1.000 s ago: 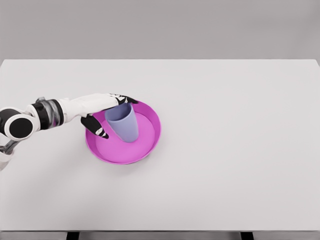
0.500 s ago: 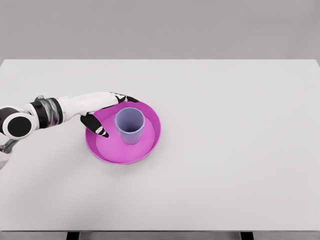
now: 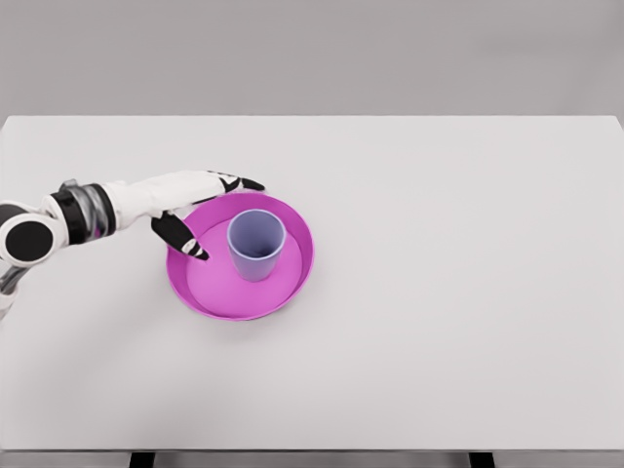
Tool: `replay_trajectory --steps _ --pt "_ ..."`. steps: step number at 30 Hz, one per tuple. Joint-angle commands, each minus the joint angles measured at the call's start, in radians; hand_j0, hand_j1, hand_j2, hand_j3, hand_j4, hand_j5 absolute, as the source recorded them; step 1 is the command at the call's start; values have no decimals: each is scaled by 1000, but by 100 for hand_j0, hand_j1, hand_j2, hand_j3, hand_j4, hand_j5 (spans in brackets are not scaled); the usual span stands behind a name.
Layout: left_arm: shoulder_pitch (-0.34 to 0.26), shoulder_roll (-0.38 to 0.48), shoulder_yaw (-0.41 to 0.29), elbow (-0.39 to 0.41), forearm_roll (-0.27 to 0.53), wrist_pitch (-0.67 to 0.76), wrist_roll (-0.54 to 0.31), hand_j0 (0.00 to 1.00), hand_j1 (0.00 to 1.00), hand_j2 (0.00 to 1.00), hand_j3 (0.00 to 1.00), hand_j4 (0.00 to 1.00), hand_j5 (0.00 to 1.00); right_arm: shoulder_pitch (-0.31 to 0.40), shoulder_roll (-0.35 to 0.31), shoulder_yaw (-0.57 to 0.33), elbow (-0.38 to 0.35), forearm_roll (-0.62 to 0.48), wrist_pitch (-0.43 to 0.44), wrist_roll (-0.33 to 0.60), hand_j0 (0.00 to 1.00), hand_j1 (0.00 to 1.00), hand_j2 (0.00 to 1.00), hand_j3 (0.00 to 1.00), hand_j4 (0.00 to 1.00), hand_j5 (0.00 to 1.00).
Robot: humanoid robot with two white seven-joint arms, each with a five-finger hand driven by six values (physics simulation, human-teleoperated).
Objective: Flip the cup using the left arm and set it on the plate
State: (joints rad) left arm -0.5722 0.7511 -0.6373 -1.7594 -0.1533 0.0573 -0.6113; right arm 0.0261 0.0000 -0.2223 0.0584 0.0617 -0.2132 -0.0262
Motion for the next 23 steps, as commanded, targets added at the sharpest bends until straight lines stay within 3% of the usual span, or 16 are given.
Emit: replay_trajectory --steps 1,14,23 --pt "0 7 34 1 3 1 0 100 100 100 100 100 100 0 0 0 0 0 0 0 100 100 100 100 100 100" --pt "11 63 177 44 -17 -2 0 100 100 100 100 100 100 0 0 0 0 0 0 0 100 100 100 100 100 100" --pt "14 65 183 70 -20 -25 0 100 100 100 100 100 100 0 0 0 0 0 0 0 100 100 100 100 100 100"
